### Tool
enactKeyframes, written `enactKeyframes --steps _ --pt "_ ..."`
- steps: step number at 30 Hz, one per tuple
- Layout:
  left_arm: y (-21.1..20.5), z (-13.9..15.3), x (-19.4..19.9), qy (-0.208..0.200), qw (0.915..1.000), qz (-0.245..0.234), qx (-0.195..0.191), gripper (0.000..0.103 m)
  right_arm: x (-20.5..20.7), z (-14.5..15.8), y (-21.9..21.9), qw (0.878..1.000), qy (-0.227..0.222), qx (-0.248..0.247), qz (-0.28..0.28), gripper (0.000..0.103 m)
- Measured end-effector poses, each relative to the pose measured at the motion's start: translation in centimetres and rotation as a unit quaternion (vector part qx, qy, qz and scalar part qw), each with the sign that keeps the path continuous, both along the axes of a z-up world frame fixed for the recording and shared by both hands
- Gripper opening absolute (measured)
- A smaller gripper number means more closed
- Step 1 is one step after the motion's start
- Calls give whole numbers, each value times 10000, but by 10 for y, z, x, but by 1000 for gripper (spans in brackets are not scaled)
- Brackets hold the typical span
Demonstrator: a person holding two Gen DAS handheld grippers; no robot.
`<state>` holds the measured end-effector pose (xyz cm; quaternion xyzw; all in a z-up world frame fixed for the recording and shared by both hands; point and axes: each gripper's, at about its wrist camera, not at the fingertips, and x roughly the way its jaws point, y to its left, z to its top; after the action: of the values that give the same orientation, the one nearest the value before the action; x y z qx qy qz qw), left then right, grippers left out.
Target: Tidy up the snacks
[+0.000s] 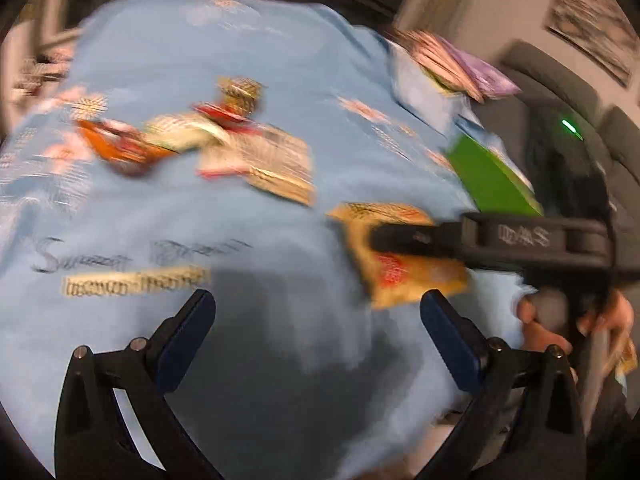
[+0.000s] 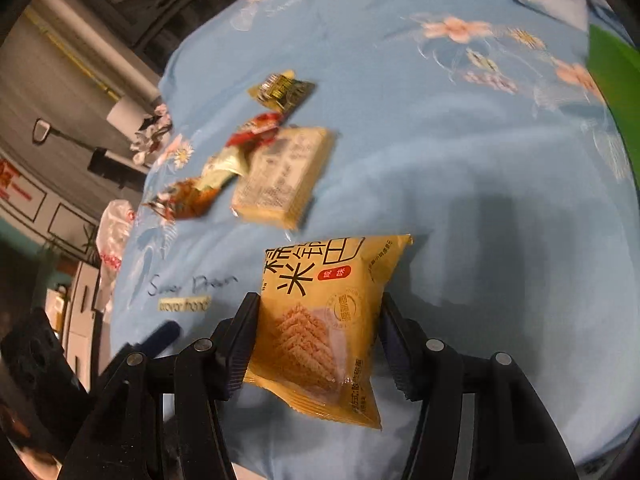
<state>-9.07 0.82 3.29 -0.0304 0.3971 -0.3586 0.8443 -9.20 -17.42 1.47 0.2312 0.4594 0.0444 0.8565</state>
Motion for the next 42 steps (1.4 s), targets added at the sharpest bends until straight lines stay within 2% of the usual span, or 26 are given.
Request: enactKeyframes --steps 3,5,6,7,10,13,14,16,18,21,23,24,26,28,31,37,39,42 --pt "-14 -3 -8 66 9991 -383 -162 103 -4 -1 -10 10000 3 48 -71 63" --pt "-20 -7 -7 150 9988 -444 -164 103 -10 6 -18 9997 -164 123 -133 72" --pt "-22 -10 -5 265 9984 -471 -194 103 -13 9 -21 9992 -340 167 -142 82" --pt "-24 -14 -1 469 9970 -540 -297 103 -17 13 -26 9983 -518 223 -140 87" --pt "-22 -12 0 637 9940 -587 -673 103 -18 13 -35 9975 -576 412 -91 87" --pt "-26 -13 3 1184 9812 -936 -1203 102 -11 3 -37 9976 -405 561 49 87" --pt "-28 -13 2 1227 9791 -992 -1281 102 -10 0 -37 9976 -336 590 150 87" --pt "-33 -12 0 1197 9800 -1035 -1203 102 -3 -10 -34 9963 -157 791 295 79" --pt "-37 -11 -1 1171 9808 -1011 -1185 101 -2 -18 -32 9953 -75 901 344 77" --pt "-44 -9 1 1326 9761 -1106 -1321 99 0 -17 -31 9965 -129 791 245 71" --pt "-48 -11 7 1508 9710 -1179 -1435 81 0 -17 -34 9957 -148 896 167 71" --pt "-49 -12 11 1542 9710 -1135 -1430 75 1 -18 -35 9954 -147 933 145 69" --pt "-52 -15 16 1513 9745 -1028 -1296 54 1 -18 -36 9955 -178 919 126 64" --pt "-47 -17 18 1547 9758 -899 -1259 43 4 -18 -32 9975 -174 674 108 48" --pt "-40 -21 26 1707 9740 -734 -1293 32 4 -17 -31 9986 -239 460 64 46" --pt "-48 -12 21 1447 9813 -714 -1050 31 -1 -9 -34 9982 -488 341 32 41" --pt "-51 -11 23 1488 9795 -740 -1134 31 -5 -3 -38 9976 -619 318 34 40" --pt "-54 -3 27 1503 9770 -755 -1309 30 -10 3 -50 9956 -770 533 -67 39"
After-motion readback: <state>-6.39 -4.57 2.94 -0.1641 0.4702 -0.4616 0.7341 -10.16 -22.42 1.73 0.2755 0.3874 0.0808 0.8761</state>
